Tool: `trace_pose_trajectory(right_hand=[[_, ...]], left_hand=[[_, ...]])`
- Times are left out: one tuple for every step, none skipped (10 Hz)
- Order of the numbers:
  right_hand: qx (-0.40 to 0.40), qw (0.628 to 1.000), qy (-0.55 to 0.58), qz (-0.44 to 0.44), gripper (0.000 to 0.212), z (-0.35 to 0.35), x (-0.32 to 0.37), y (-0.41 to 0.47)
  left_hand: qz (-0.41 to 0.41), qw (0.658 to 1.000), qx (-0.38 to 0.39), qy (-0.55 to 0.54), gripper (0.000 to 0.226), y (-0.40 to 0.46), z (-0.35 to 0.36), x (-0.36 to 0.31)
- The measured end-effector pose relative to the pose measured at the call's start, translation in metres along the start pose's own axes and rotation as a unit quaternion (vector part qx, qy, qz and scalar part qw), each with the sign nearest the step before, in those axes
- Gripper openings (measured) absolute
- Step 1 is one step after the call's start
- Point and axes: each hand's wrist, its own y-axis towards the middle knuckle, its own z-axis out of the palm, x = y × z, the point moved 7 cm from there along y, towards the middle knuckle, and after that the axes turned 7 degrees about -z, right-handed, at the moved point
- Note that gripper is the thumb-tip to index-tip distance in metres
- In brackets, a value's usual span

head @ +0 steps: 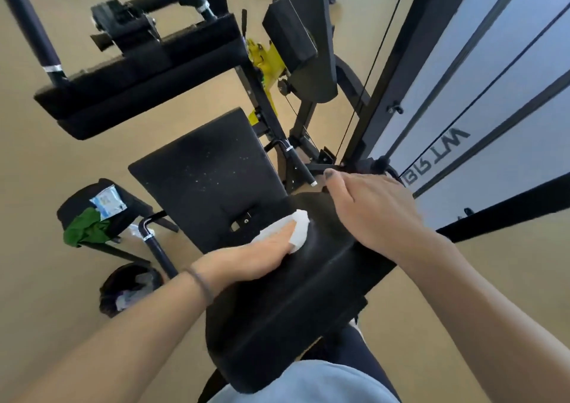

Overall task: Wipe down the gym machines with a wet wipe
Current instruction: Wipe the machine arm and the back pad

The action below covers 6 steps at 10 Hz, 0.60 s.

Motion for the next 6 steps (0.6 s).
trace_pose_trajectory(right_hand=[[0.155, 0.988, 0.005, -0.007, 0.066, 0.015, -0.002, 0.016], [0.203, 0.976, -0.029, -0.067, 0.066, 0.021, 0.006, 0.018], [0.222, 0.962, -0.068, -0.144, 0.055, 0.025, 0.015, 0.015], [0.285, 0.936, -0.077, -0.192, 0.041, 0.036, 0.022, 0.019], [0.337, 0.918, -0.064, -0.199, 0.044, 0.045, 0.022, 0.020], [0.311, 0.922, -0.057, -0.224, 0.047, 0.047, 0.019, 0.023]], left_hand=[[-0.026, 0.999, -0.019, 0.000, 0.014, 0.020, -0.010, 0.019], [-0.049, 0.998, -0.035, -0.023, 0.026, 0.000, -0.004, 0.020], [-0.039, 0.999, -0.002, -0.034, 0.037, -0.024, 0.015, 0.015], [0.039, 0.998, -0.036, 0.045, 0.034, -0.021, 0.010, 0.023], [0.012, 0.999, -0.014, 0.043, 0.040, -0.015, 0.005, 0.050], [-0.046, 0.994, -0.020, 0.098, 0.054, -0.017, 0.008, 0.043]])
